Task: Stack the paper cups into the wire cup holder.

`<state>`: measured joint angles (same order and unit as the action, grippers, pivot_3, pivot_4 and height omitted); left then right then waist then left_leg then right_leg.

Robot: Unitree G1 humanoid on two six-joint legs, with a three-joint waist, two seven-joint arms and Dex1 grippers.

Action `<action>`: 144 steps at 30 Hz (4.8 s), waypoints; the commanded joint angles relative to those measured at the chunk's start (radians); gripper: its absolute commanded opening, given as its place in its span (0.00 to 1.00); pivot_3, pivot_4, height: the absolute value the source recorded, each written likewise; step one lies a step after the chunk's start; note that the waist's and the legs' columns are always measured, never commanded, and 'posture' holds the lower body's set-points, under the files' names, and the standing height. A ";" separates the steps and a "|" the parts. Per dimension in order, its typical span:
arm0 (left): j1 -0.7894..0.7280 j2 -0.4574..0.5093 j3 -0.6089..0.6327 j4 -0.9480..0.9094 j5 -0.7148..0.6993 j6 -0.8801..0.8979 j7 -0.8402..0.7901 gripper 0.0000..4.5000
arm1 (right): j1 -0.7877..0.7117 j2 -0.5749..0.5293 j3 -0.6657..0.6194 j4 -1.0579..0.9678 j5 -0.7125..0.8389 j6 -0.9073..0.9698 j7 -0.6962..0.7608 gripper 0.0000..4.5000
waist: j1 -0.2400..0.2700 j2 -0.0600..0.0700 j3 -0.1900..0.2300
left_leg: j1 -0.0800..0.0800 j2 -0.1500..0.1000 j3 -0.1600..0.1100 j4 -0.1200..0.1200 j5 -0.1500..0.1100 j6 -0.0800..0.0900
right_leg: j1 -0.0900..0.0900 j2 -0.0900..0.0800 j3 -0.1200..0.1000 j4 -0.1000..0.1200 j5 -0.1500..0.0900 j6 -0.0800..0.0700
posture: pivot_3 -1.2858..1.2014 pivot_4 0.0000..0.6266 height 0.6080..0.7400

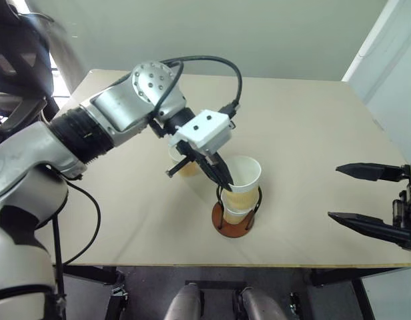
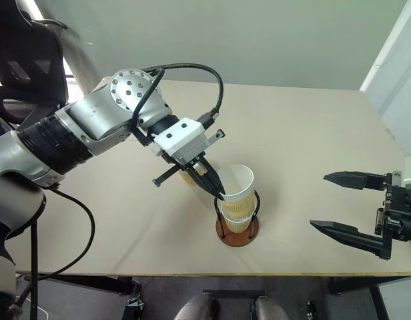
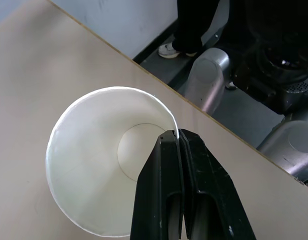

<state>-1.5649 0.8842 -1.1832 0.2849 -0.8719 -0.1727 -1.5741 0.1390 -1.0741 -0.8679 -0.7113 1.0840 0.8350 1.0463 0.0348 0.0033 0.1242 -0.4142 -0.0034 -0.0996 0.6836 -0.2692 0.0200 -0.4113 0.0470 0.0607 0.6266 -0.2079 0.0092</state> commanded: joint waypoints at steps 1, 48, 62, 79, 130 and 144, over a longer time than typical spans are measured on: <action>-0.033 0.004 -0.003 0.008 0.001 -0.032 -0.040 0.00 | 0.007 0.000 -0.064 -0.020 0.024 -0.003 -0.015 0.99 | 0.000 0.000 0.000 | 0.000 0.000 0.000 0.000 0.000 0.000 | 0.000 0.000 0.000 0.000 0.000 0.000 | 0.52 0.24 1.00; 0.323 0.002 0.594 0.507 0.549 0.068 -0.040 0.72 | -0.126 -0.085 0.212 0.191 -0.176 -0.157 0.126 1.00 | 0.008 0.006 0.000 | -0.003 0.000 0.004 0.002 0.001 0.004 | -0.005 -0.001 0.002 0.000 0.004 0.002 | 0.52 0.24 1.00; 0.333 -0.190 0.708 0.777 0.786 -0.089 -0.005 0.59 | -0.110 -0.080 0.148 0.146 -0.172 -0.104 0.127 1.00 | 0.004 0.006 0.000 | -0.003 0.000 0.004 0.002 0.002 0.004 | -0.005 -0.001 0.003 0.000 0.005 0.002 | 0.52 0.24 1.00; 0.279 -0.155 0.699 0.575 0.622 0.057 -0.040 0.01 | -0.104 -0.048 0.068 0.118 -0.122 -0.075 0.136 1.00 | 0.001 0.006 0.000 | -0.004 -0.001 0.005 0.002 0.003 0.006 | -0.005 -0.001 0.003 0.000 0.005 0.003 | 0.52 0.24 1.00; -0.031 0.017 0.027 0.027 -0.052 0.046 -0.040 0.01 | 0.007 -0.025 -0.097 0.003 -0.037 -0.009 0.013 1.00 | -0.003 0.008 0.000 | -0.005 -0.001 0.011 0.006 0.000 0.010 | -0.005 -0.001 0.010 -0.001 0.006 0.006 | 0.52 0.24 1.00; -0.020 0.004 -0.023 0.021 -0.028 0.012 -0.040 0.01 | 0.035 -0.016 -0.124 -0.019 -0.028 0.000 0.008 1.00 | -0.003 0.008 0.000 | -0.005 -0.001 0.011 0.006 0.000 0.010 | -0.005 -0.001 0.010 0.000 0.006 0.006 | 0.52 0.24 1.00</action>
<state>-1.5656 0.8906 -1.2167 0.3012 -0.9057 -0.1431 -1.5818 0.1748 -1.0918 -0.9468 -0.7165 1.0392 0.8364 1.0643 0.0316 0.0117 0.1244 -0.4188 -0.0041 -0.0887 0.6897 -0.2691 0.0297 -0.4164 0.0456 0.0704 0.6262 -0.2023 0.0151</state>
